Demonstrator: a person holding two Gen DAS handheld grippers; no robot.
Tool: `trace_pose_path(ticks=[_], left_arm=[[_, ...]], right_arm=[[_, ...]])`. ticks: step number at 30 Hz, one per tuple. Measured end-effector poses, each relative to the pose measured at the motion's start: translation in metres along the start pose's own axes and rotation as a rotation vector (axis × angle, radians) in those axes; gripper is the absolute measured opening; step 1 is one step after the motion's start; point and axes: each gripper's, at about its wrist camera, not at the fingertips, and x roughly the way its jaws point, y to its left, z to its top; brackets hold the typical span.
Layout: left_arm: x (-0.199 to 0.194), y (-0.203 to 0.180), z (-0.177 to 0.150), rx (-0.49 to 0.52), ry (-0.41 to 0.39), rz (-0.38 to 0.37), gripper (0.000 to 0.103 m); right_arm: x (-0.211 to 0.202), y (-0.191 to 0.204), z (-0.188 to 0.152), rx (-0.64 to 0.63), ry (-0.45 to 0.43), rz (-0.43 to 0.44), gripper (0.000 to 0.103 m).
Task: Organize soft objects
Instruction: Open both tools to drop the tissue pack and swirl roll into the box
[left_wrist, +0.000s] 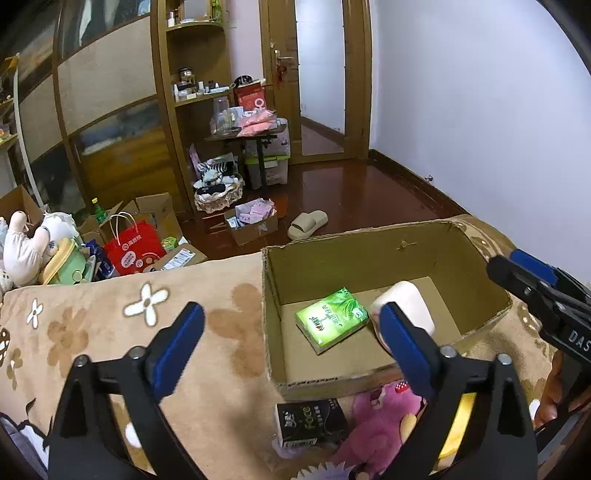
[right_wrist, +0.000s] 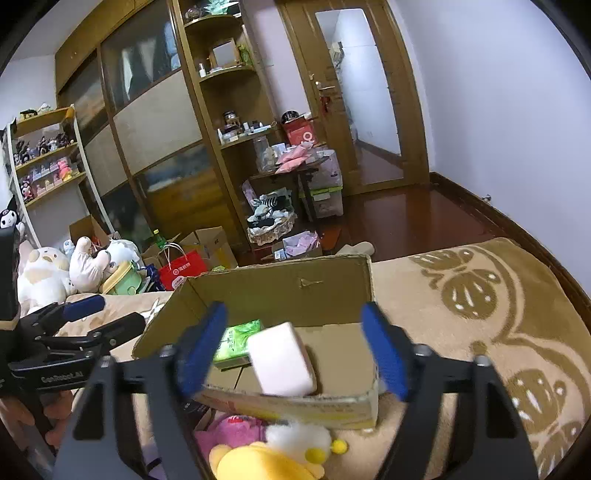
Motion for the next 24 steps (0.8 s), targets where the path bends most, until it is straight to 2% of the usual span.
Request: trace_pose_path(ticks=[5, 8, 13, 24], left_arm=[[-0.016, 0.003, -0.006, -0.010, 0.001, 0.011, 0.101], [-0.023, 0.009, -0.012, -0.035, 0.019, 0.014, 0.101], [-0.029, 0.017, -0.024, -0.079, 0.094, -0.009, 0.101], [-0.032, 0.008, -0.048, -0.014, 0.240, -0.025, 0.101]], right_arm=[[-0.014, 0.000, -0.004, 0.023, 0.009, -0.029, 0.103], [-0.021, -0.005, -0.010, 0.059, 0.031, -0.023, 0.103], [-0.031, -0.003, -0.022, 0.086, 0.090, -0.044, 0.103], [-0.046, 0.006, -0.051, 0.093, 0.167, -0.033, 0.103]])
